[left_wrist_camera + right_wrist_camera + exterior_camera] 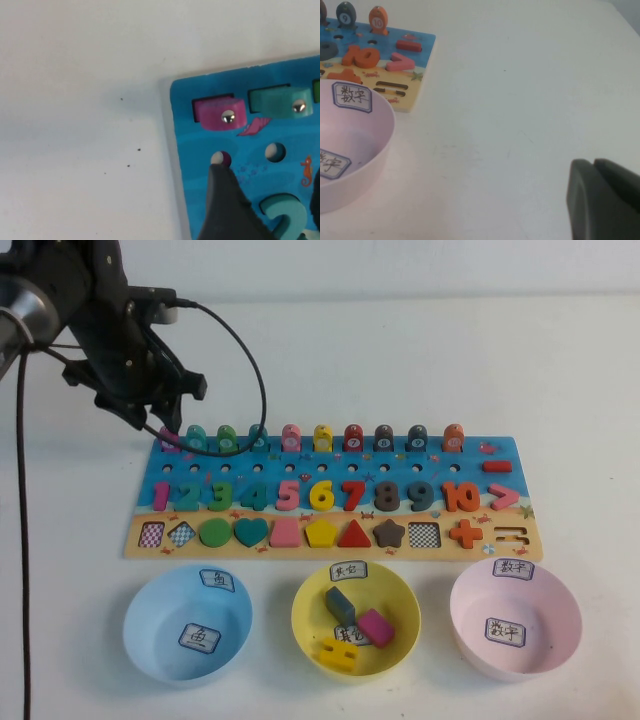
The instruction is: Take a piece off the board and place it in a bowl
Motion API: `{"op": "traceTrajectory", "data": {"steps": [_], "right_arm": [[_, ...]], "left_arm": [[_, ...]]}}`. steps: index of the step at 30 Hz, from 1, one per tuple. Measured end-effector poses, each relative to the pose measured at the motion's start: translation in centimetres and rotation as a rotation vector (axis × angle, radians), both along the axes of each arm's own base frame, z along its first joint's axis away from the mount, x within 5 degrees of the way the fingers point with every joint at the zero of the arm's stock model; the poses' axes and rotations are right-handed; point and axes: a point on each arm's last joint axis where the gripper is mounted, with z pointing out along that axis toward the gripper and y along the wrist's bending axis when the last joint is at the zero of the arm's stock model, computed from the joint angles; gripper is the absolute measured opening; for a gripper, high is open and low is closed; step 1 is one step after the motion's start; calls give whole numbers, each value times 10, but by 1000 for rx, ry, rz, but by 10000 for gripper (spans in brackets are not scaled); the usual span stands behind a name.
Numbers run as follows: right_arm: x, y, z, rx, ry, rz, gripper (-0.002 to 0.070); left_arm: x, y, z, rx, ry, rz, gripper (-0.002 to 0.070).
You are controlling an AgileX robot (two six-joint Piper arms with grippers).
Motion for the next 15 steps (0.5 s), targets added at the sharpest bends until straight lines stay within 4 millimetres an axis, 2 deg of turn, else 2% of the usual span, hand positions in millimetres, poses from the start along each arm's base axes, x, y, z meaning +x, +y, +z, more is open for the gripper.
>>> {"op": "traceTrajectory", "data": {"steps": [15], "right_arm": [[0,0,0,0,0,0,-18]], "left_arm": [[14,7,-22,-14,-7,26,326]]}}
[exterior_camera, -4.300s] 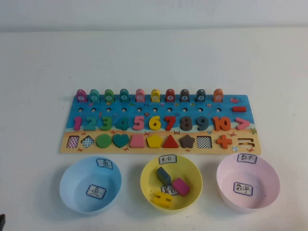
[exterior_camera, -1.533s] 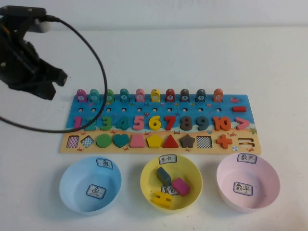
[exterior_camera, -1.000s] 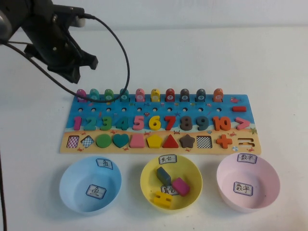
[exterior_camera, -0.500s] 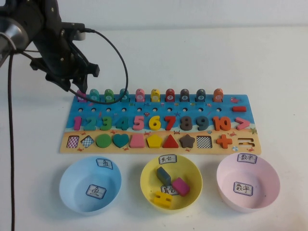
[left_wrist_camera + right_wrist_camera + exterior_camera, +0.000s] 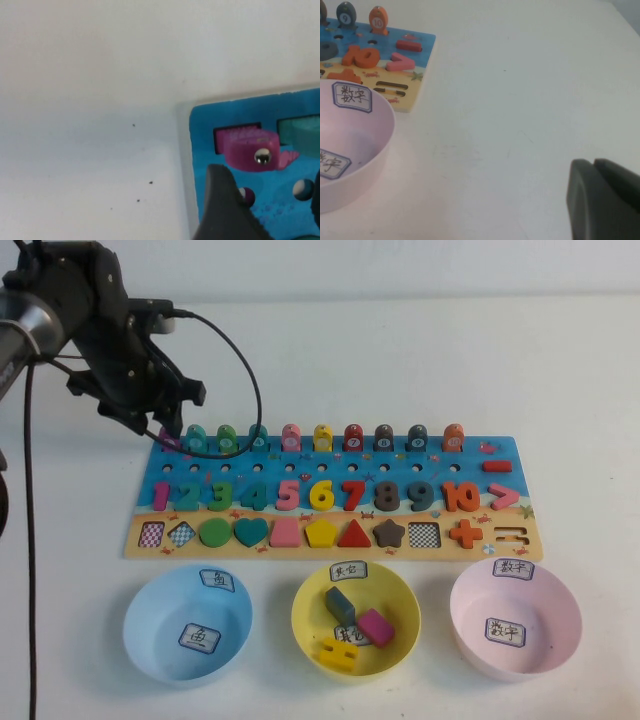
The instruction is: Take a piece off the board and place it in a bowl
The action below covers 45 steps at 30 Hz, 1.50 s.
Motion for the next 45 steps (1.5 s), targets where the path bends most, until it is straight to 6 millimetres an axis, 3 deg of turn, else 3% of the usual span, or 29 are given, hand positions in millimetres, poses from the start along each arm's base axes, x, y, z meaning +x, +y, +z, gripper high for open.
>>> {"op": "traceTrajectory", "data": {"steps": [20,34,45], "right_arm": [[0,0,0,0,0,0,-18],[0,0,0,2,0,0,-18],[0,0,0,2,0,0,-18]], "left_arm": [[9,2,-17,-17,-17,15,324],[9,2,-17,-19,-14,15,169],[9,2,-17,-19,-15,5,165]]}}
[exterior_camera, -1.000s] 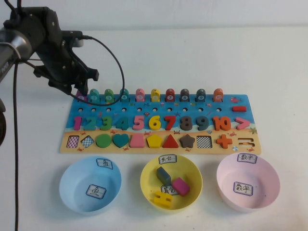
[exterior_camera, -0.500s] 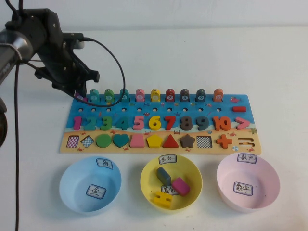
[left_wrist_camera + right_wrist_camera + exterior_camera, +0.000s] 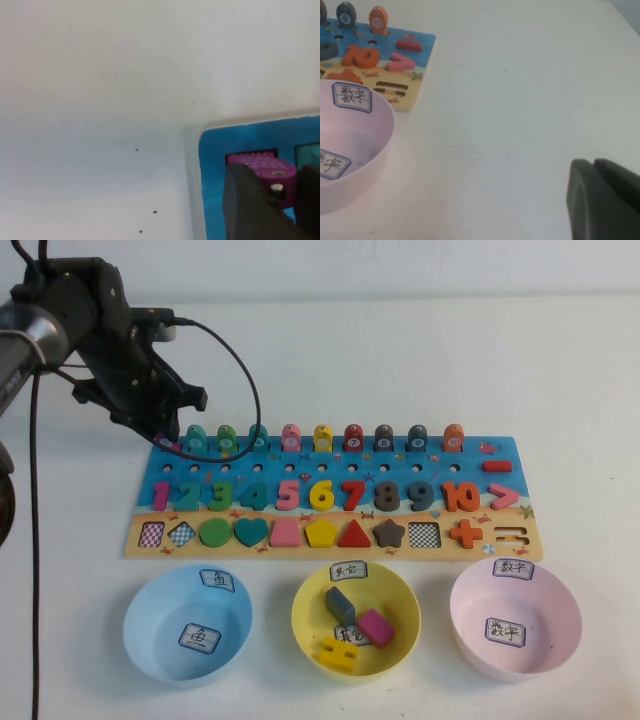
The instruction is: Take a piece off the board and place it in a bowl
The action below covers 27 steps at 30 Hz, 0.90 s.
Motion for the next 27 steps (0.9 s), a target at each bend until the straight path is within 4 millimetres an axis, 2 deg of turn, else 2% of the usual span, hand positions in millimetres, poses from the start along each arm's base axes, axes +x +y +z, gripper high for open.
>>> {"op": "traceTrajectory", "data": {"steps": [12,20,27], "right_arm": [[0,0,0,0,0,0,-18],[0,0,0,0,0,0,-18],[0,0,0,0,0,0,-18]], "left_arm": [[0,0,0,1,4,0,164],[1,0,15,2,-9,-13,163],[-2,-3,19,23,3,-42,163]]}}
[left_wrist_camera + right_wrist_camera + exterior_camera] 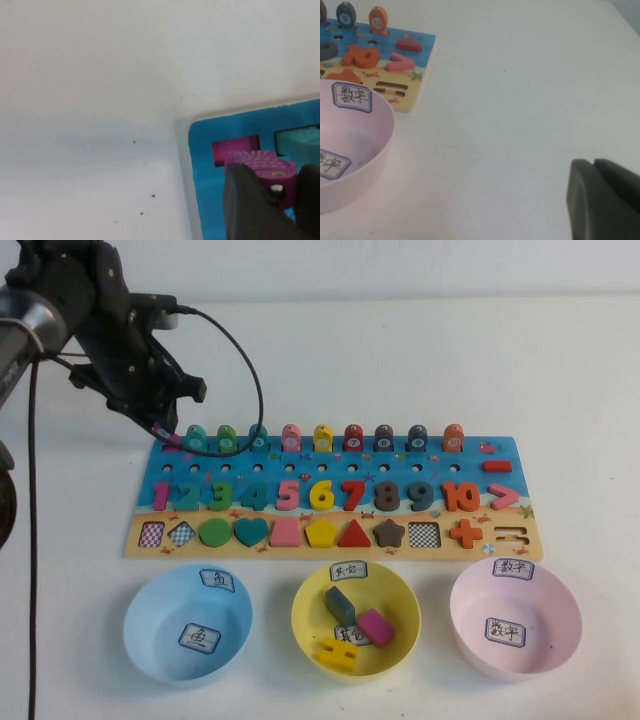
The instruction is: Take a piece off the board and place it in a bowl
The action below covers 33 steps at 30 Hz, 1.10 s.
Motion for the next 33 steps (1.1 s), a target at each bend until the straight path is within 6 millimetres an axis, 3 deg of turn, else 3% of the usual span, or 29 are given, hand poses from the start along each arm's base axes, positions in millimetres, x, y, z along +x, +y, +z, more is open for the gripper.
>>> {"op": "traceTrajectory", "data": {"steps": [3,9,13,16,21,26,33], "right_arm": [[0,0,0,0,0,0,-18],[0,0,0,0,0,0,-18],[0,0,0,0,0,0,-18],[0,0,0,0,0,0,-18],[0,0,0,0,0,0,-18],[0,0,0,0,0,0,-18],[0,0,0,0,0,0,-18]], "left_arm": [[-5,-8,13,26,-24,-27,163],[-35,-36,71,55,-130,-142,162],[-70,-47,98,110,-160,-202,163],[-103,-45,104,139,-128,-235,163],[-163,-37,91,163,-20,-273,163],[-222,-35,63,91,71,-291,162],[-249,-35,13,-22,130,-257,162]]}}
